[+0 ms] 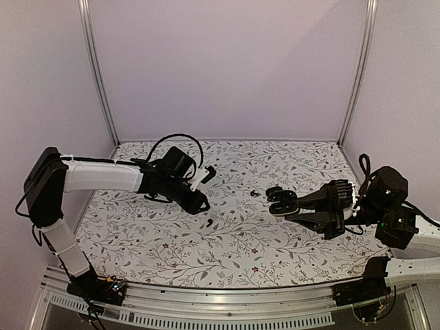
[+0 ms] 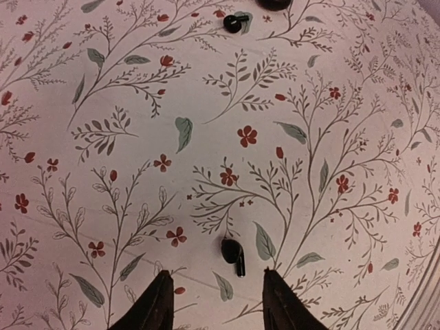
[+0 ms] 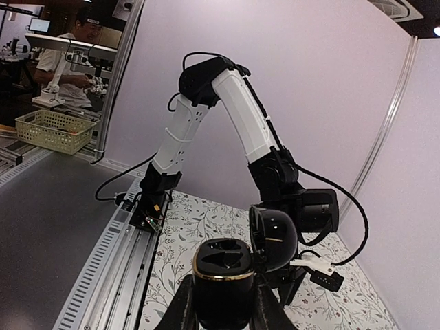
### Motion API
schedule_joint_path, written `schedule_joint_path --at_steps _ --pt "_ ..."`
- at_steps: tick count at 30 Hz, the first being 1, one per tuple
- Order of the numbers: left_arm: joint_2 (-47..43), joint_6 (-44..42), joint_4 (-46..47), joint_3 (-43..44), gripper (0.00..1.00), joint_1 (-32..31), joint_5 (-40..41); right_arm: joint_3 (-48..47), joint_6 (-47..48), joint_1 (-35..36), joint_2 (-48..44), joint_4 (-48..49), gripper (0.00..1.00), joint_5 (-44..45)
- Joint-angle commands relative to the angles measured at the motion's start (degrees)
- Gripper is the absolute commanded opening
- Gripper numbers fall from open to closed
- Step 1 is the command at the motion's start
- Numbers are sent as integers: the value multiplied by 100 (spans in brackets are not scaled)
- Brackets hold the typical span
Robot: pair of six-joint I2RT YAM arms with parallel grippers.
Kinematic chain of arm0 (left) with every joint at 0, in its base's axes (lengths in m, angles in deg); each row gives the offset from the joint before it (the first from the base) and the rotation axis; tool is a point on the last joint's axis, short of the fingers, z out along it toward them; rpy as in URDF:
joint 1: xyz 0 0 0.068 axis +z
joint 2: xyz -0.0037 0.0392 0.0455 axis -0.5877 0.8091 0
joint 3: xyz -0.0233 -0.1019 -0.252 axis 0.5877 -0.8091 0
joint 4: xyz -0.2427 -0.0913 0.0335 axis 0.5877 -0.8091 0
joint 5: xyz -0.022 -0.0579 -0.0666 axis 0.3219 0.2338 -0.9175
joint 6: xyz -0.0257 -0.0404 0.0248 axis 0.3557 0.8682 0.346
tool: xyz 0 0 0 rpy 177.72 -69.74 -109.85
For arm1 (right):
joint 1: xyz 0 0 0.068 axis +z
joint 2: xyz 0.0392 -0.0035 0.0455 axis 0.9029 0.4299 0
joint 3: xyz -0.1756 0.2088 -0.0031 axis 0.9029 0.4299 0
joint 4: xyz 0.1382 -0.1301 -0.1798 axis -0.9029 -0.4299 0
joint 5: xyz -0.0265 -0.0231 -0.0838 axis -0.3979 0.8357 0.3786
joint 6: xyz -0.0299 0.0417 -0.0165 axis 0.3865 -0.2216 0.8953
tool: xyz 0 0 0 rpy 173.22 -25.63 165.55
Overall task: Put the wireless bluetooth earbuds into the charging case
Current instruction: Adjust the left earbud at the center of the board, then pick up the left earbud from the center of the board.
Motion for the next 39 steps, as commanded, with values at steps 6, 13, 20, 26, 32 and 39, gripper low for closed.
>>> schedule_joint_path --at_steps 6,13,20,26,32,39 --pt "740 167 -570 601 39 -34 -171 -72 -773 33 39 -294 0 1042" --pt "1055 325 -692 804 35 -82 -25 -37 -938 36 36 -309 0 1406" --pt "1402 262 -851 1020 31 -215 -13 -3 -929 33 17 -353 0 1538" --pt "1595 186 -1019 1201 30 -318 54 7 -923 33 29 -368 0 1573" --pt "1740 148 -1154 1328 24 -411 177 15 -912 33 13 -386 0 1594" --pt "1801 140 -1294 1401 16 -510 342 33 -885 35 33 -380 0 1678"
